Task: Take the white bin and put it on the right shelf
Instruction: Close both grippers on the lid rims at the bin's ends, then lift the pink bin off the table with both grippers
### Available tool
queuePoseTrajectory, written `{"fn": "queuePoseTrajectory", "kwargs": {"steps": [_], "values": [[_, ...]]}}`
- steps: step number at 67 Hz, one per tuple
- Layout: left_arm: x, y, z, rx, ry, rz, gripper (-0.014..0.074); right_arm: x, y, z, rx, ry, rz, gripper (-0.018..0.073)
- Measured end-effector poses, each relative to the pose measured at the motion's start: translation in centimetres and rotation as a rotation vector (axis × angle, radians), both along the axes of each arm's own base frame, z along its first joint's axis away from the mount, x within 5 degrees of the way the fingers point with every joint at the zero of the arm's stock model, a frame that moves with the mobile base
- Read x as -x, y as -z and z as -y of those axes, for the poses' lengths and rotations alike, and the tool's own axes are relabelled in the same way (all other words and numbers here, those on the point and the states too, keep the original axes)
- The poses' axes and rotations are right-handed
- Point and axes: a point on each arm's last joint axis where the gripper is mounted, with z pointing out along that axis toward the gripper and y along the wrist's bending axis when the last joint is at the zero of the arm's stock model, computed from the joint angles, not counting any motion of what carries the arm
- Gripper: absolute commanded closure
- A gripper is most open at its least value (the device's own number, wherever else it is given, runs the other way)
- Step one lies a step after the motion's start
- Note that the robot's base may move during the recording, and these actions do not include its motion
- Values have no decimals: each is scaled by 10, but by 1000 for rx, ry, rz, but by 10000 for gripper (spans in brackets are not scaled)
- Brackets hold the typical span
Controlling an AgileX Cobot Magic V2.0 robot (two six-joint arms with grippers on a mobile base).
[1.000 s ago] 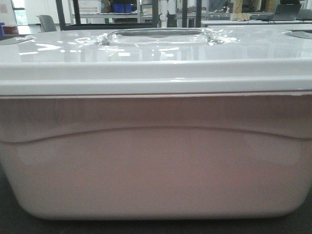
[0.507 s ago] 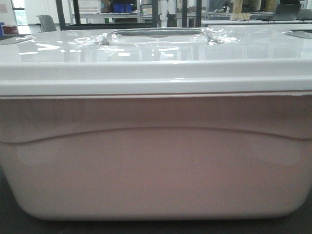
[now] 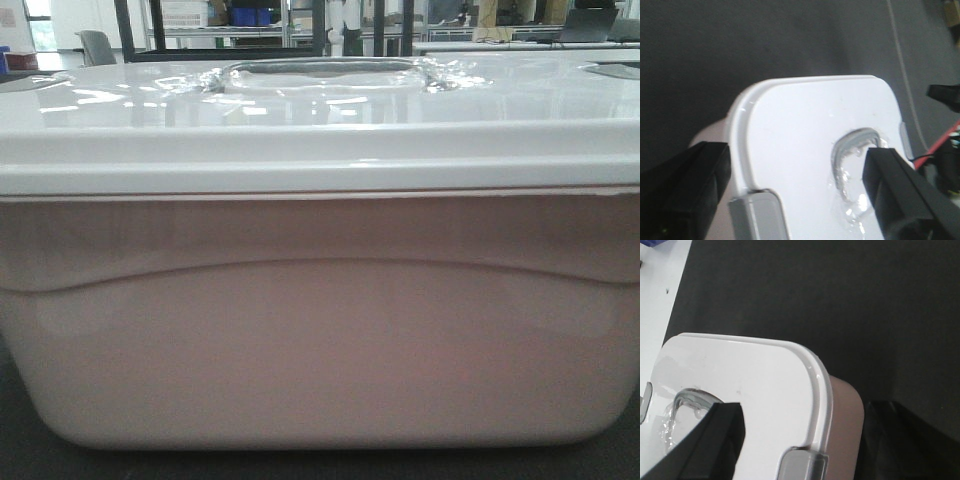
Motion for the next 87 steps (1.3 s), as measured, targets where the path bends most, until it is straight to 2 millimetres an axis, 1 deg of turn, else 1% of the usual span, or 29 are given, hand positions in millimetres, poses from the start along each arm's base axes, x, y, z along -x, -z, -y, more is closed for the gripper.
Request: {"fn": "queuePoseTrajectory", "kwargs": {"steps": [6, 19, 29, 34, 41, 53, 61, 76, 87], "values": [[3, 16, 2, 34, 16, -28, 159, 2, 13, -1, -13, -10, -34, -37], [13, 50, 4, 50, 37, -100, 159, 8, 38, -3, -29, -21, -109, -37], [20, 66, 5, 49, 48, -136, 159, 12, 50, -4, -33, -30, -137, -37], [22, 71, 5, 49, 49, -147, 159, 14, 56, -4, -38, -35, -152, -37], [23, 74, 6, 48, 52, -151, 159, 16, 63, -6, -50, -39, -167, -37], [23, 75, 6, 48, 49, -149, 159, 19, 71, -8, -83, -37, -183, -37], [23, 75, 6, 48, 50, -147, 159, 21, 77, -14, -95, -57, -196, -37], [23, 75, 6, 48, 50, -145, 159, 22, 77, -30, -101, -118, -193, -37], [24, 75, 10, 46, 67, -145, 159, 22, 77, -32, -99, -128, -192, -37]]}}
